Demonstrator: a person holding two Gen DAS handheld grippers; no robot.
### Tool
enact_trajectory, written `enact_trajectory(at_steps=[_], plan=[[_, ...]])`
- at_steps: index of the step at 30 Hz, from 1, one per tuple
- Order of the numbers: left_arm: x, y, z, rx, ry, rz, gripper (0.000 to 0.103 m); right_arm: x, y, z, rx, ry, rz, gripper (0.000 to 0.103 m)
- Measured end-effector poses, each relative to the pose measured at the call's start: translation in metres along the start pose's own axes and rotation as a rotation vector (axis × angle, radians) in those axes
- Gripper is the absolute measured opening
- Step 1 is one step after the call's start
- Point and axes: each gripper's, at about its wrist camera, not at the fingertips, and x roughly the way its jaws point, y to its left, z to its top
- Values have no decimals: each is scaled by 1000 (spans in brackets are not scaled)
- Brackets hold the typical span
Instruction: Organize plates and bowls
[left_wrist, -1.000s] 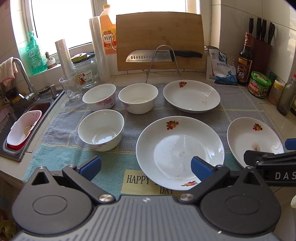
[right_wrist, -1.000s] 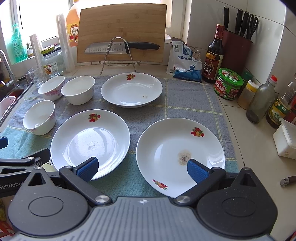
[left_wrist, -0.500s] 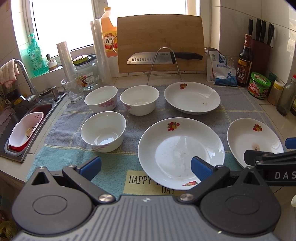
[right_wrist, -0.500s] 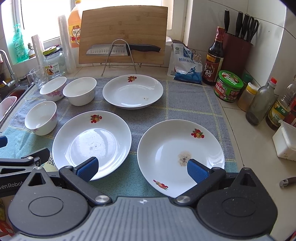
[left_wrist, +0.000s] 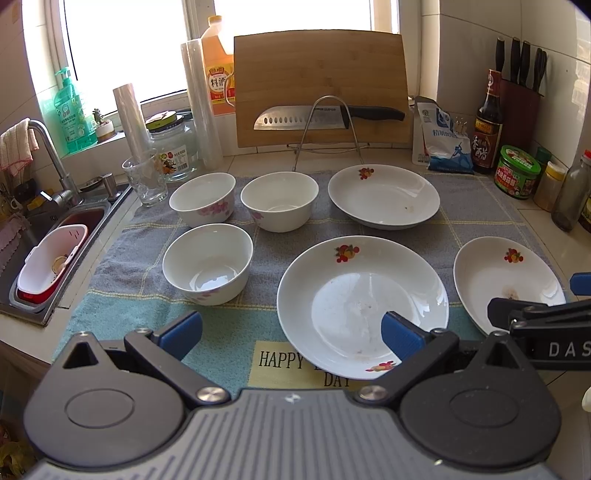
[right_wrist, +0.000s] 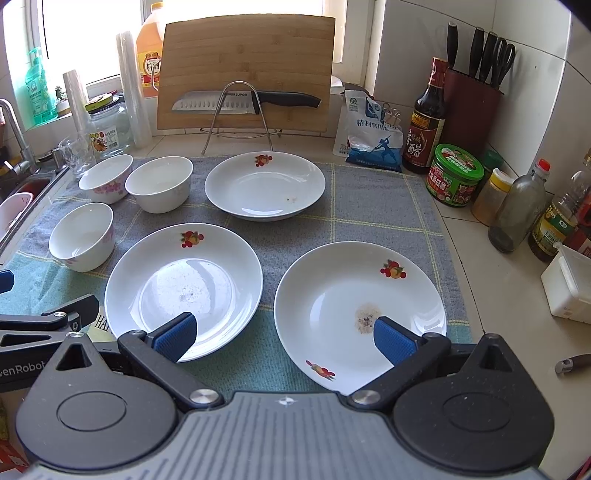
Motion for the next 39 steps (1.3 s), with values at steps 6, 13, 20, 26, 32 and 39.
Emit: enact_trajectory(at_steps=[6, 13, 20, 26, 32, 39], plan=[[0, 0, 0, -1, 0, 0, 102, -1, 0, 0, 1, -1, 1, 103], [-1, 0, 0, 0, -2, 1, 102, -1, -1, 0, 2, -4, 1, 103], [-3, -2, 3, 3, -6, 4, 102, -3, -3, -1, 1, -8, 1, 103], [-5, -7, 3, 11, -13, 5, 102, -5, -6, -1, -2, -20, 5, 103], [-8, -11, 2, 19, -31, -7, 102, -9, -10, -3, 3, -44, 22, 103], [-4, -16, 6, -19, 1, -101, 102, -22, -24, -9, -11, -120, 68, 103]])
